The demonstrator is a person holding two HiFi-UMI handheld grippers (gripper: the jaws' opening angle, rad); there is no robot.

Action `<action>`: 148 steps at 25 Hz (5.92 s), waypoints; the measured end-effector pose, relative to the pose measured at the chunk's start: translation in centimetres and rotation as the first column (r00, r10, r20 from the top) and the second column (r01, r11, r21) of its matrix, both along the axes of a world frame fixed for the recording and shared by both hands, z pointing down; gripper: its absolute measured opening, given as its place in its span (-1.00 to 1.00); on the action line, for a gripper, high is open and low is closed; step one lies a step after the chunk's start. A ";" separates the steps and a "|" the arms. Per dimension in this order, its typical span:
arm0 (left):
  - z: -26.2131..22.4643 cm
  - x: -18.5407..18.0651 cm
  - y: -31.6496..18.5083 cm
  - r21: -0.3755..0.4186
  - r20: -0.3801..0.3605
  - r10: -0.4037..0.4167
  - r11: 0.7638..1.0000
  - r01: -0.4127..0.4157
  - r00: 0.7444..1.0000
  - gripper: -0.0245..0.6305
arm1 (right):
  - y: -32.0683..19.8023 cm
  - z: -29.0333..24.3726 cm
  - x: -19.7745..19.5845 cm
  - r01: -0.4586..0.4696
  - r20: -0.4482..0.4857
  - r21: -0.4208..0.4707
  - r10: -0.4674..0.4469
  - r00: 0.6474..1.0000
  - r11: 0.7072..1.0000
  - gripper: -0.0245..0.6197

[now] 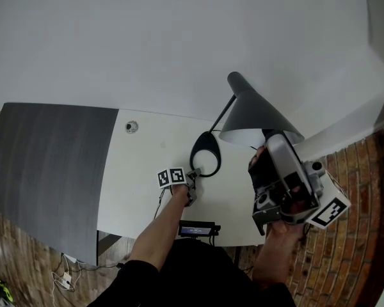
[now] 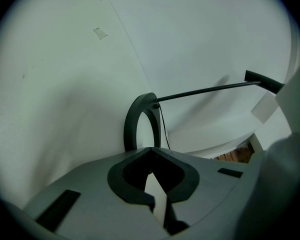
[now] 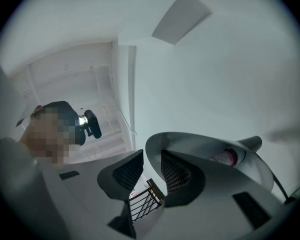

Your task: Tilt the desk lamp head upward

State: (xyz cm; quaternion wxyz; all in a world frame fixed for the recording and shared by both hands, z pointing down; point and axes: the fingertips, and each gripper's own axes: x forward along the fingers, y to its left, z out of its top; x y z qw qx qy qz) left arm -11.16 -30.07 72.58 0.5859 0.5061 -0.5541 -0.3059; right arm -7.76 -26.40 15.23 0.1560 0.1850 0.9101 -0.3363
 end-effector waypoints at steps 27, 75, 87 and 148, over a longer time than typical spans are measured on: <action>0.0 0.0 0.0 0.000 0.000 -0.016 1.000 0.016 1.000 -0.89 | 0.0 0.0 -0.6 -0.065 -0.054 0.097 0.070 0.996 0.993 -0.64; -0.4 0.8 -0.6 -0.037 0.061 0.115 0.993 -0.113 0.991 -0.89 | -0.5 -1.4 -1.5 -0.081 -0.016 0.021 0.081 0.997 0.996 -0.78; 0.0 1.0 -0.5 -0.048 0.077 0.126 0.991 -0.123 0.989 -0.89 | -0.5 -1.5 -1.6 -0.086 -0.035 0.039 0.087 0.996 0.996 -0.79; -19.2 4.0 29.2 0.544 0.021 -0.045 0.839 0.027 0.999 -0.89 | 15.1 24.5 16.5 -0.262 -0.403 -0.272 0.138 0.905 0.926 -0.80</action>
